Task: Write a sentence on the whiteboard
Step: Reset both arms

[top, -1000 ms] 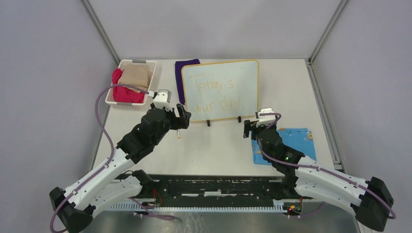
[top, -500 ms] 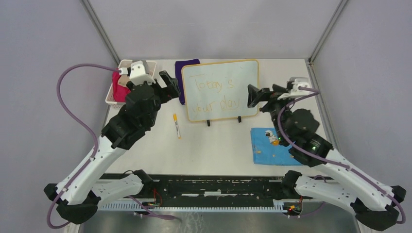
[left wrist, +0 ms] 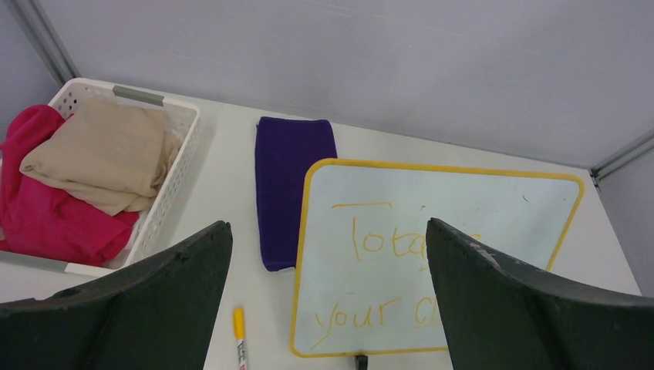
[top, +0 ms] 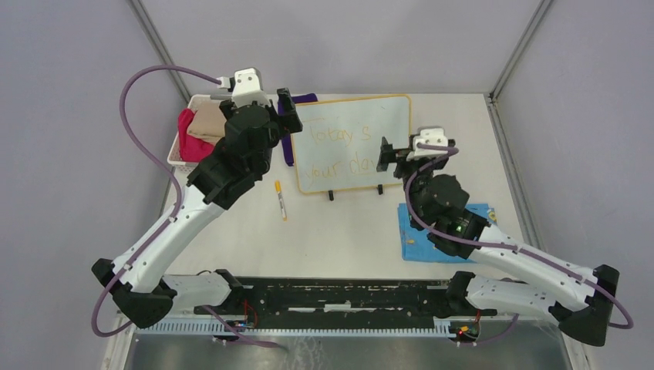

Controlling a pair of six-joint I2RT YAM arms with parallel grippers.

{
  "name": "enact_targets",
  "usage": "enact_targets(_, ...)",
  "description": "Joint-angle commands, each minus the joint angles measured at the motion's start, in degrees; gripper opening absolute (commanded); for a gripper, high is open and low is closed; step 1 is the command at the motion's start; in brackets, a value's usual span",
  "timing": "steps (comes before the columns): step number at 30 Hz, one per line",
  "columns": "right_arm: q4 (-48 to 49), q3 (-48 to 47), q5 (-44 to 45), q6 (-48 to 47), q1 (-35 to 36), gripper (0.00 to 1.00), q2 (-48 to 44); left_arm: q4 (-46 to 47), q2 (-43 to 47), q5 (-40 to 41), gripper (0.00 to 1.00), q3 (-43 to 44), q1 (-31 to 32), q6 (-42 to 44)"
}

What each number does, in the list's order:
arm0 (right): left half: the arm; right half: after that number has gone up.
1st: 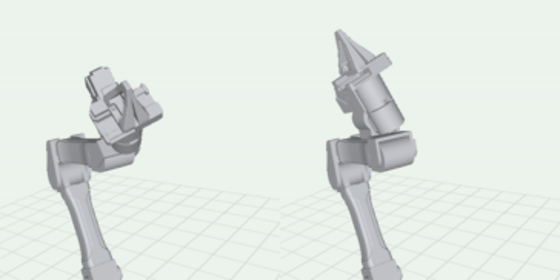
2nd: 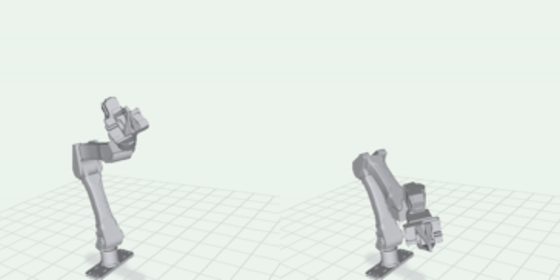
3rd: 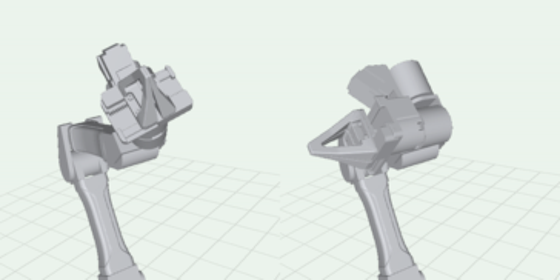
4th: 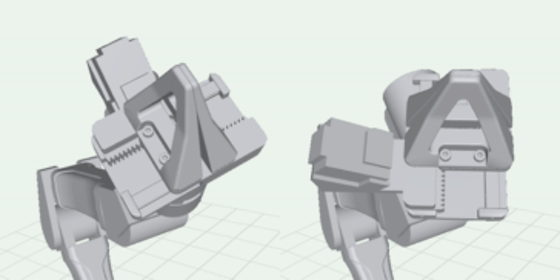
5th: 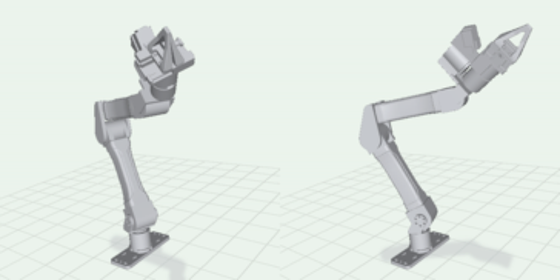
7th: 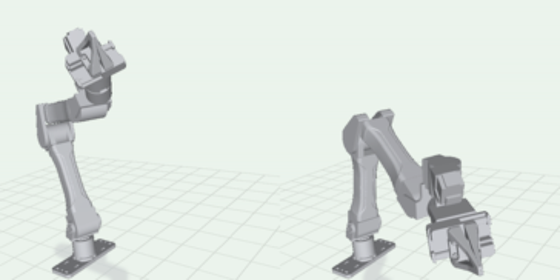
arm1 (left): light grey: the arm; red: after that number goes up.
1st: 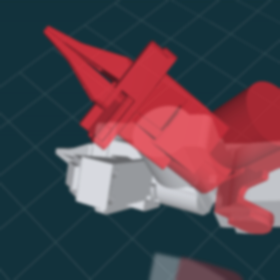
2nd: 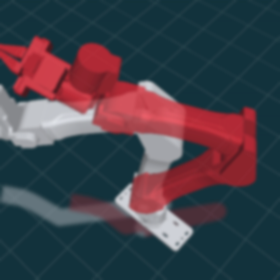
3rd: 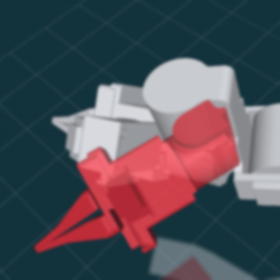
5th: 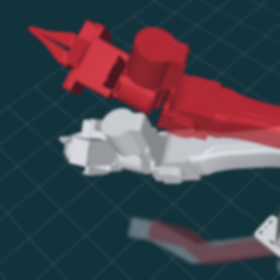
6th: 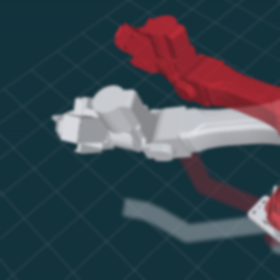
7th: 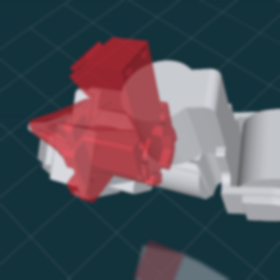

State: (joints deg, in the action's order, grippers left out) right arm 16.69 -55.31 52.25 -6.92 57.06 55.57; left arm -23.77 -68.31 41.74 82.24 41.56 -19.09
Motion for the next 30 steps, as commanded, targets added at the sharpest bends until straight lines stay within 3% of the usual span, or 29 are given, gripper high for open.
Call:
enact_targets(1, 9.6, 8.9, 3.7, -5.4, 0.2, 0.98, -8.2, 7.2, -1.2, 4.2, 1.0, 0.0, 0.1, -1.3)
enact_targets(4, 10.9, 15.6, 6.5, -8.5, 0.1, 0.98, -14.2, 11.5, -0.3, 3.0, 1.0, -3.6, 0.3, 0.3)
enact_targets(9, 13.0, 26.2, 7.8, -10.8, 0.1, 0.98, -23.6, 25.6, 7.1, 1.8, 1.0, -18.4, 0.8, 4.5)
enact_targets(18, 14.2, 24.7, 6.2, -11.5, 0.0, 0.98, -22.8, 32.8, 10.2, 9.2, 1.0, -24.5, 4.7, 12.4)
enact_targets(22, 10.8, 21.8, 6.5, -4.0, 0.1, 0.98, -20.7, 33.9, 9.3, 8.4, 1.0, -25.9, 6.7, 16.1)
enact_targets(30, -12.3, 7.0, -1.7, 16.3, -3.0, 0.98, -9.3, 35.7, 10.0, 9.4, 1.0, -27.6, 8.2, 17.9)
